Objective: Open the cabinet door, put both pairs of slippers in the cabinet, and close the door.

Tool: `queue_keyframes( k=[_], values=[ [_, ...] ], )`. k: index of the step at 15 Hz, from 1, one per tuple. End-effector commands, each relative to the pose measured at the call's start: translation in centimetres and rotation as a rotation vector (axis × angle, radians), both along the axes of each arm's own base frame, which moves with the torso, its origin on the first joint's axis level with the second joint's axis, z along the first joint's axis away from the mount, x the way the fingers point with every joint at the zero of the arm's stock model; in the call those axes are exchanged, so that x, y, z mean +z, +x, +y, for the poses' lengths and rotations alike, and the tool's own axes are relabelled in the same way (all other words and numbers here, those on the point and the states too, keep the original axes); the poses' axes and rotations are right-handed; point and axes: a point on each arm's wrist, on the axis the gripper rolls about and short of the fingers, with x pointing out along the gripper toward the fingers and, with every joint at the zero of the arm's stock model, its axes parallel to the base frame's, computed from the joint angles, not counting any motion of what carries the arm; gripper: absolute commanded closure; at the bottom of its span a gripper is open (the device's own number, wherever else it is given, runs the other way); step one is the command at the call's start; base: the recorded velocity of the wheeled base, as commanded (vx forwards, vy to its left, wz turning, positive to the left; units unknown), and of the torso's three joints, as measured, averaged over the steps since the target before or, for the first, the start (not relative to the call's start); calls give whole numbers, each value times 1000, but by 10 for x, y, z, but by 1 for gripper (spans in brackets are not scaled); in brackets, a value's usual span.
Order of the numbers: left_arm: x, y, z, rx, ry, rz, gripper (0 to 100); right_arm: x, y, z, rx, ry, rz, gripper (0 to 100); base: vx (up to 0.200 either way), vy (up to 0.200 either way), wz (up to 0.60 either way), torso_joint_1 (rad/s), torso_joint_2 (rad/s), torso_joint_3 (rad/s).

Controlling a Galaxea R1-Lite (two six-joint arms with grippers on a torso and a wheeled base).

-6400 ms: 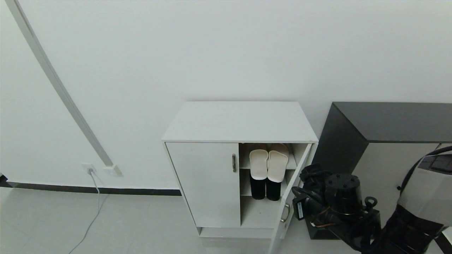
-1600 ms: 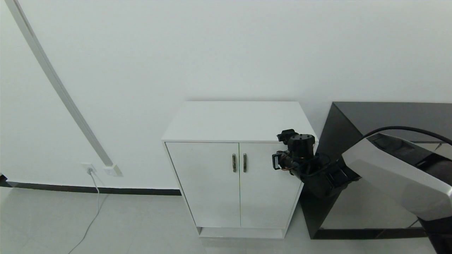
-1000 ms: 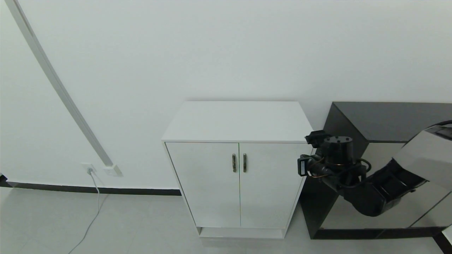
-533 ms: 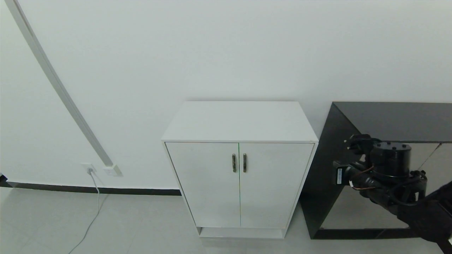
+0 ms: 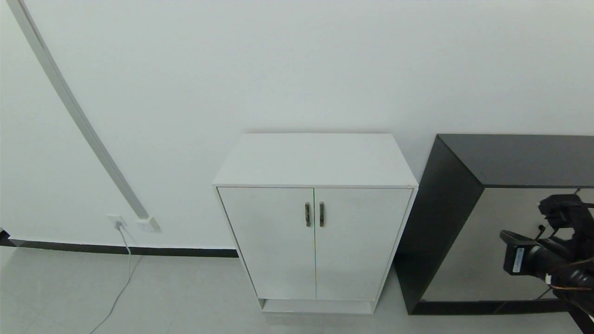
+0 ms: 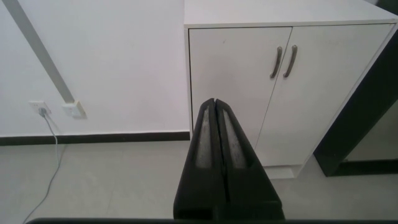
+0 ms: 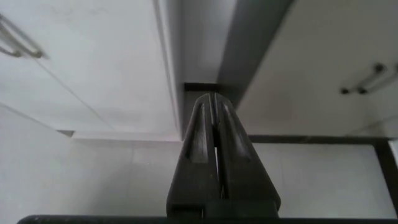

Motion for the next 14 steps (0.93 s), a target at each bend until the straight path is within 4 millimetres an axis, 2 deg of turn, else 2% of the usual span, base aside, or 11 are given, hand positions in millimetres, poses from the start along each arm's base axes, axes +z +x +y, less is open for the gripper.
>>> queue_keyframes(
  k=[1, 4, 6, 14],
  values=[
    [0, 0, 0, 0, 0, 2, 100, 6, -32, -19, -69, -6, -51, 100, 0, 0, 0, 0, 0, 0],
    [0, 0, 0, -1, 1, 1, 100, -1, -67, -29, -62, -16, -62, 100, 0, 0, 0, 0, 0, 0],
    [0, 0, 0, 0, 1, 1, 100, -6, -81, -30, -37, -30, -21, 100, 0, 0, 0, 0, 0, 0],
    [0, 0, 0, 0, 1, 2, 100, -28, -122, -29, 132, -1, 218, 100, 0, 0, 0, 0, 0, 0]
  ],
)
